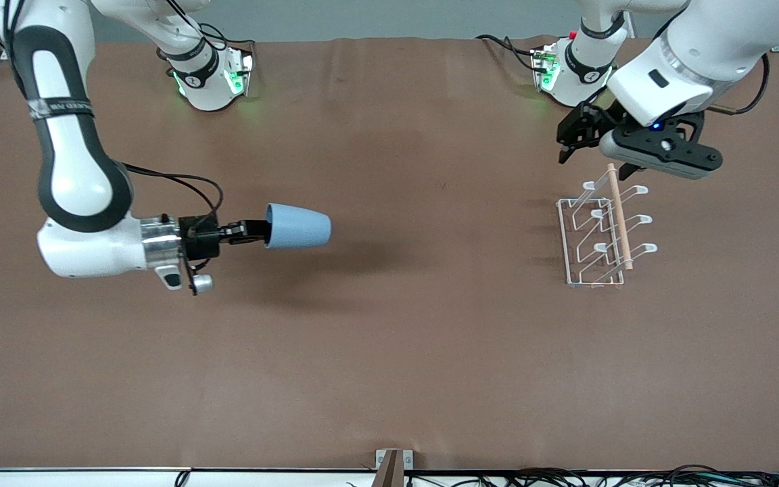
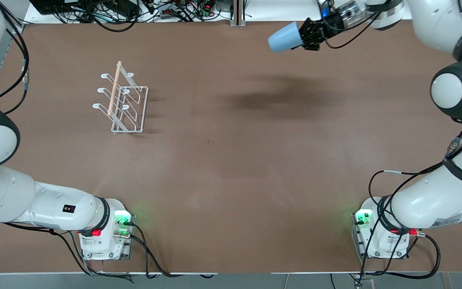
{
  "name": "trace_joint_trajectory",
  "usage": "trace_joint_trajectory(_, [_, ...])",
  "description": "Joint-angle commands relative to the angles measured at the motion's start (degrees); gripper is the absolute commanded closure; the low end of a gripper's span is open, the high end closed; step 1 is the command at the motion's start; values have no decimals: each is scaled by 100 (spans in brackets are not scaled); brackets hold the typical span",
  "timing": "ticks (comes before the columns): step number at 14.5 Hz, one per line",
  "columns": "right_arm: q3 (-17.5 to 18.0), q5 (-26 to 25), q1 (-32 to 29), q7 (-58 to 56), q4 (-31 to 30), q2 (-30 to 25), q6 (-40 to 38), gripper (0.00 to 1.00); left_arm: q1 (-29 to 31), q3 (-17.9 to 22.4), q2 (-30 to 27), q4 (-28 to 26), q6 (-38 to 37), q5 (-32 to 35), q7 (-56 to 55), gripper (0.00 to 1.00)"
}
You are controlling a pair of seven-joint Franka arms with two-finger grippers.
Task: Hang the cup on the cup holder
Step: 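Lift the blue cup with the right gripper toward the table middle, then hold the cup with the right gripper while the left gripper grasps it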
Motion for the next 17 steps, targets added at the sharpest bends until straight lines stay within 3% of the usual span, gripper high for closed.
trace_joint_trajectory(1, [-40, 603, 205, -155, 4, 239, -11, 100, -147, -43, 385, 513, -60, -17, 25, 0])
trace_joint_trajectory(8, [-40, 913, 347, -199, 92, 380, 7, 100, -1289, -78, 842, 548, 684, -26, 17, 0])
trace_joint_trajectory(12, [-40, 904, 347, -524, 92, 485, -64, 98, -1984, -52, 1412, 1048, 1091, 0, 78, 0])
trace_joint_trajectory(17, [-40, 895, 277, -779, 74, 565, -485, 96, -2643, -44, 1984, 1190, 2065, 641, 384, 0])
